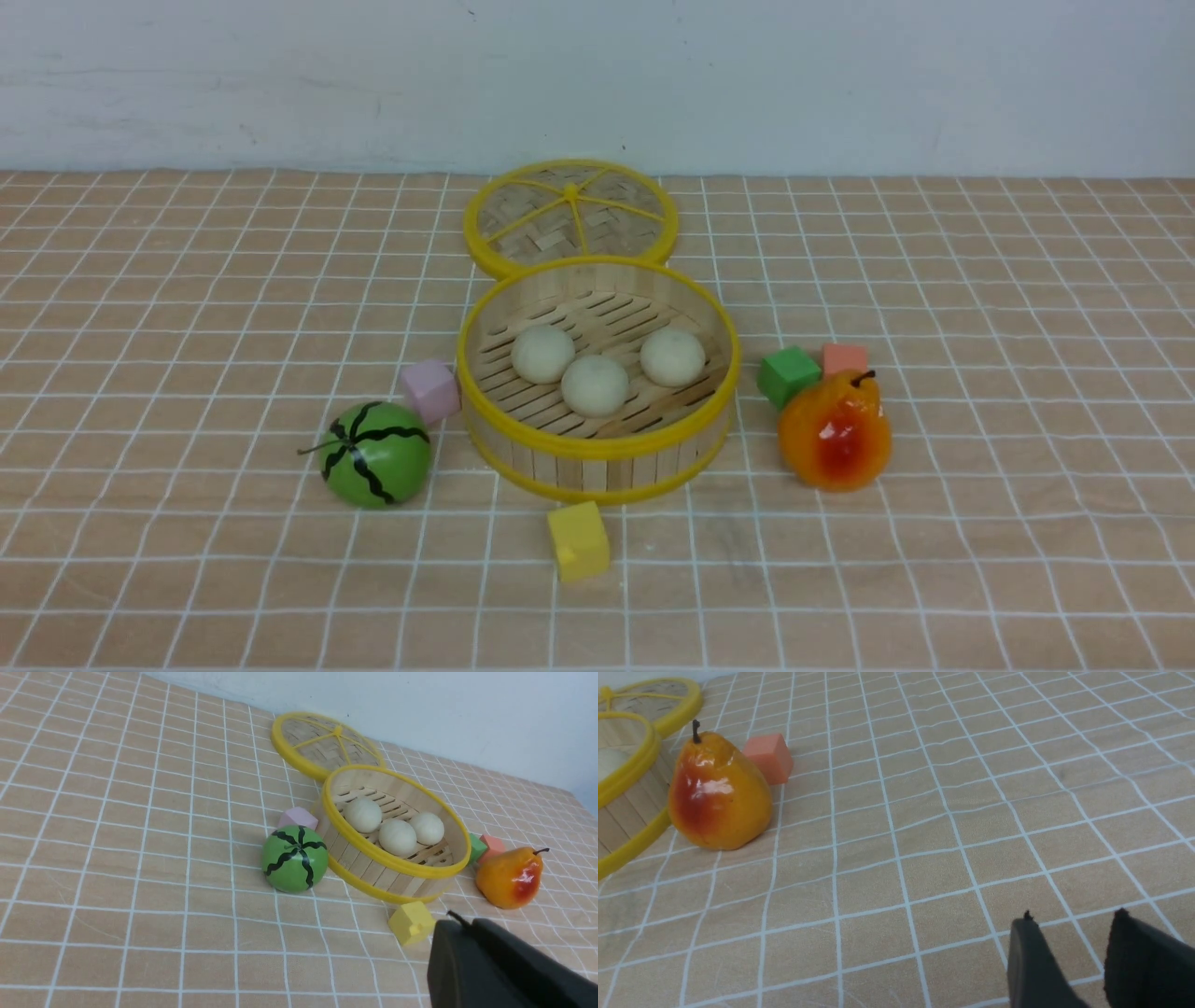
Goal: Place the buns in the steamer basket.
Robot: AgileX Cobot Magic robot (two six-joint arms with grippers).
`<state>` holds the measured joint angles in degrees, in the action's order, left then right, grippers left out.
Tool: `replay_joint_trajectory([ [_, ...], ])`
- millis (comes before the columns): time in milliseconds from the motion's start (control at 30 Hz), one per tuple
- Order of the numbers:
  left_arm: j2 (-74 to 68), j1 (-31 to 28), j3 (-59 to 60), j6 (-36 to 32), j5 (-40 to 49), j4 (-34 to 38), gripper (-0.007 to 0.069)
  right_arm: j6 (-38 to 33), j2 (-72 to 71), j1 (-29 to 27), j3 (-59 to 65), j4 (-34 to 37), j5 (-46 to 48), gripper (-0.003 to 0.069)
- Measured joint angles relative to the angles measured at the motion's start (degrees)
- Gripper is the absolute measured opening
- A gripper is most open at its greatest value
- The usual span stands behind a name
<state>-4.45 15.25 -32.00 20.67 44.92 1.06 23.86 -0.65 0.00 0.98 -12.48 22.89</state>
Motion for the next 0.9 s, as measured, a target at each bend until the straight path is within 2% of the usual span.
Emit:
replay_joint_trajectory([
  [333,-0.2,0.0,0.1,0.2,1.1,-0.4,0.0032,0.0,0.0,0.0,0.0,0.0,0.0,0.0241],
  [433,-0.2,0.0,0.4,0.2,-1.1,-2.0,0.0036,0.0,0.0,0.0,0.0,0.0,0.0,0.0241],
  [633,-0.2,0.0,5.2,-0.2,-10.9,-5.8,0.0040,0.0,0.0,0.0,0.0,0.0,0.0,0.0241],
  [767,-0.2,0.0,11.5,-5.2,-19.7,-6.1,0.0047,0.0,0.0,0.0,0.0,0.0,0.0,0.0241],
  [800,-0.2,0.0,14.2,-8.4,-22.7,-5.4,0.0049,0.0,0.0,0.0,0.0,0.0,0.0,0.0241],
  [900,-0.2,0.0,18.1,-10.2,-26.8,-5.0,0.0050,0.0,0.0,0.0,0.0,0.0,0.0,0.0241],
])
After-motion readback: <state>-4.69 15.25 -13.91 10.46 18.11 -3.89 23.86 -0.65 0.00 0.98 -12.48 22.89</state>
